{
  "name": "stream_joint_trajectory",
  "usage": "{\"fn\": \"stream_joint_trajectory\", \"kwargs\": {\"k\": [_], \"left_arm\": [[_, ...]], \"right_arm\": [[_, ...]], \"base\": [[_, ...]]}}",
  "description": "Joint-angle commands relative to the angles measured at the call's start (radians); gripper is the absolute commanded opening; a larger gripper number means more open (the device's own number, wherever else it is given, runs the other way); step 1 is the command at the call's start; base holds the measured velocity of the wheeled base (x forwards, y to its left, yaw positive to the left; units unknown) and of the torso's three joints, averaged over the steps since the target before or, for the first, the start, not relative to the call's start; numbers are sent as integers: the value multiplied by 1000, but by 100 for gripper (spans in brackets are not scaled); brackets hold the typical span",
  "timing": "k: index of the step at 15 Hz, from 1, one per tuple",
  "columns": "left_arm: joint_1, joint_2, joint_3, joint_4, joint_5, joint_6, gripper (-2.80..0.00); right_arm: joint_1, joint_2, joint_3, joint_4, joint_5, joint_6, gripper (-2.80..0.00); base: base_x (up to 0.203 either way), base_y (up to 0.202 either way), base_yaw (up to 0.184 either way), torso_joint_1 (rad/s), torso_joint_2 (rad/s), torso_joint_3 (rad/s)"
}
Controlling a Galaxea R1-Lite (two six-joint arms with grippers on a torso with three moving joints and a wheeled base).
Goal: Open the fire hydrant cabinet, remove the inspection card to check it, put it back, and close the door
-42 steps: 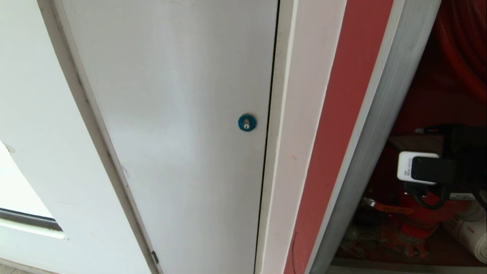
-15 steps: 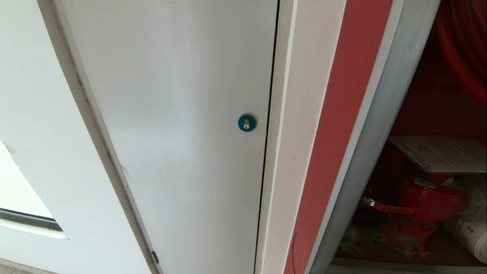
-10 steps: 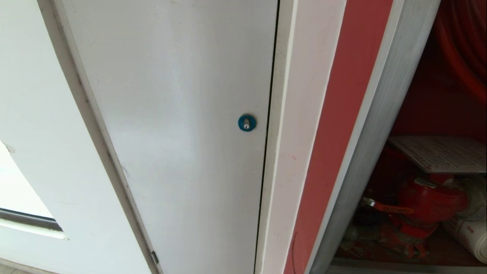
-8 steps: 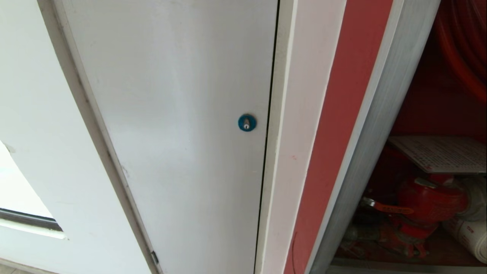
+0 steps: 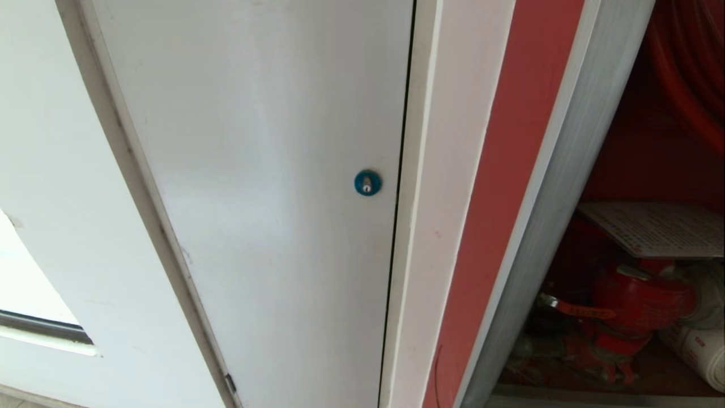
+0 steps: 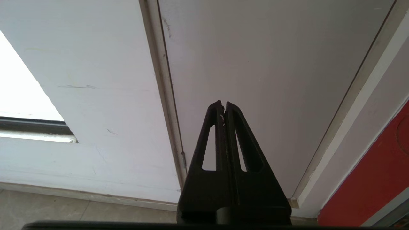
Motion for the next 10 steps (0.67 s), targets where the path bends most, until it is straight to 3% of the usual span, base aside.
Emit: {"fn": "stream_joint_trajectory", "kwargs": {"k": [1,10], "left_arm": [[0,1,0,0,0,0,-280],[0,1,0,1,-1,0,-280]], "right_arm": [[-98,-83,23,3,-1,3,-280],[-134,-509,256,-3,1,83,-280]], "base": [[0,0,0,0,0,0],[0,0,0,0,0,0]]}}
